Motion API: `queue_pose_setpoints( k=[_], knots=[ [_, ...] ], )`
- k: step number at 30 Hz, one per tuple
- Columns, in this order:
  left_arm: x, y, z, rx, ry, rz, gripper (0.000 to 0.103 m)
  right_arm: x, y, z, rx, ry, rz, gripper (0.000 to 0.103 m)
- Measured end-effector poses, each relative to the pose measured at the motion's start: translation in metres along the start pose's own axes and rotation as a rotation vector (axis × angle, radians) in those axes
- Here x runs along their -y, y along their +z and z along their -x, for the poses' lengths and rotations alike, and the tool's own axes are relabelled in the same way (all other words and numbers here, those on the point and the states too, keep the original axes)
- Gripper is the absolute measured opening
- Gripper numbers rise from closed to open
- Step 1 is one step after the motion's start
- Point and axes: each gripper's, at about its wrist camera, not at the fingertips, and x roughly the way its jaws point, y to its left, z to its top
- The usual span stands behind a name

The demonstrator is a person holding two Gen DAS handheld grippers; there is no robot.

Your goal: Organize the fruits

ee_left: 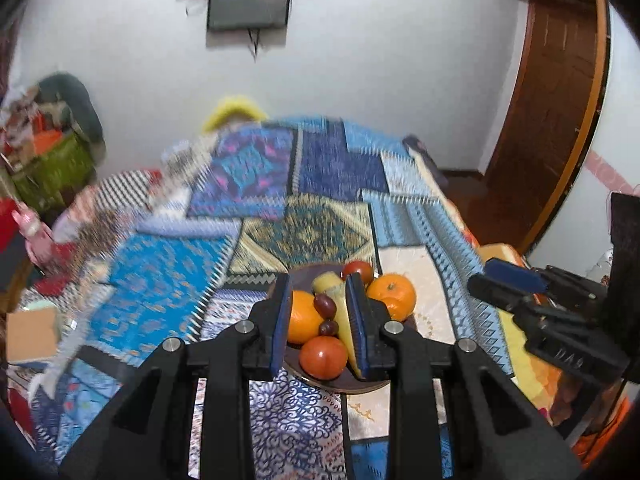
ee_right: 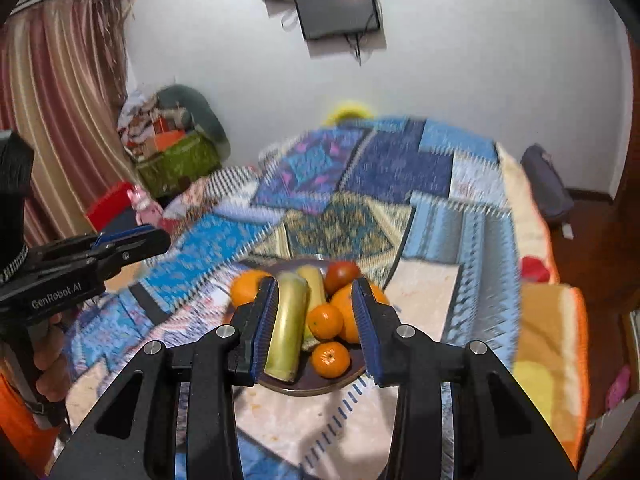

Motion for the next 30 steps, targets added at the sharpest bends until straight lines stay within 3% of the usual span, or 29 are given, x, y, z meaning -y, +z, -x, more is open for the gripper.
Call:
queue_pose_setpoints(
  k=[10,16,18,20,26,30],
  knots=[
    [0.030,-0.010,0.135,0.262,0.012,-0.023,0.028,-0.053,0.006,0.113,0.225,0.018,0.033,0.038],
    [0.045,-0.023,0.193,0.377,0.005,-0.036,0.044,-0.078,-0.004,0.165,0.345,0.001,0.066,0.050],
    [0.047,-0.026,0.202,0.394,0.005,-0.036,0.054,-0.082,-0.007,0.171,0.362,-0.010,0.070,0.053],
    [0.051,-0.031,0.210,0.415,0.010,-0.042,0.058,-0.085,-0.009,0.177,0.377,-0.021,0.072,0.057],
    [0.053,-0.038,0.220,0.429,0.001,-0.057,0.071,-0.087,-0.015,0.181,0.410,-0.075,0.065,0.082],
    [0.050,-0.040,0.221,0.434,0.006,-0.046,0.082,-0.089,-0.018,0.184,0.414,-0.102,0.064,0.093]
  ],
)
